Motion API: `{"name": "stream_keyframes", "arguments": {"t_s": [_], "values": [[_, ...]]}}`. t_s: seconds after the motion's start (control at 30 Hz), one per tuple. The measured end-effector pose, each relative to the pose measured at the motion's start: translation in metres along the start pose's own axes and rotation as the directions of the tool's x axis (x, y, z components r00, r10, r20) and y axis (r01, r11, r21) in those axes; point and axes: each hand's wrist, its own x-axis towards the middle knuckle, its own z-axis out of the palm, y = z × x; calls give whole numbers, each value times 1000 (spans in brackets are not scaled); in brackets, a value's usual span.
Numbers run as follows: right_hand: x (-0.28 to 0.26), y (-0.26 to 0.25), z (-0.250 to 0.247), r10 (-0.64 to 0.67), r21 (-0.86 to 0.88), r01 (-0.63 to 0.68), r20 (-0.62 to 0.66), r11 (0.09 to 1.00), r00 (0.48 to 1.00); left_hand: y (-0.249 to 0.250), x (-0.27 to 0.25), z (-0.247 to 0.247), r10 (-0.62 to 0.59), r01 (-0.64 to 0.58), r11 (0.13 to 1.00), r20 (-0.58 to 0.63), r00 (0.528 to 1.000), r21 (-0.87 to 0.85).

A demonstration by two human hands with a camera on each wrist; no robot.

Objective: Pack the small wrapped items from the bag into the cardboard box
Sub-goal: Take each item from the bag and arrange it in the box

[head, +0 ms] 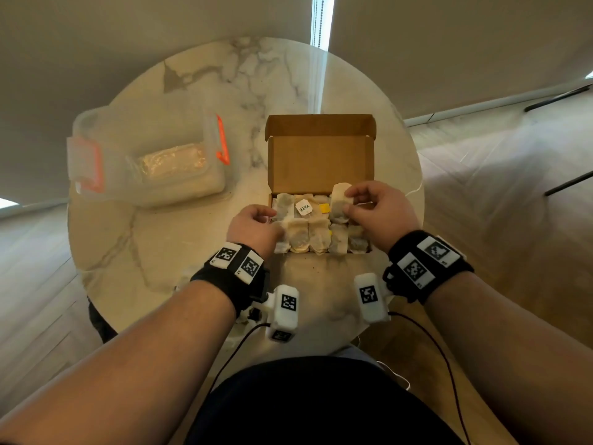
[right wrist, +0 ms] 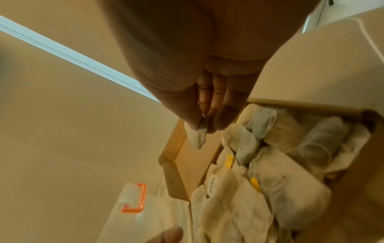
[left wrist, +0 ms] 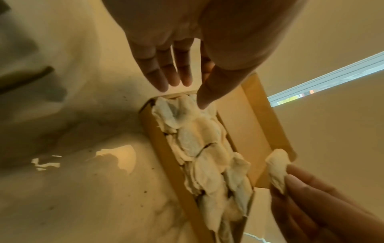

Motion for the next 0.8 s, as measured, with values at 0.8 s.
{"name": "stream_keyframes", "arguments": {"t_s": [0.8], "values": [[48,4,35,7,-526,96,191,845,982,-14,-18,-10,70,-71,997,-38,997,-12]]}}
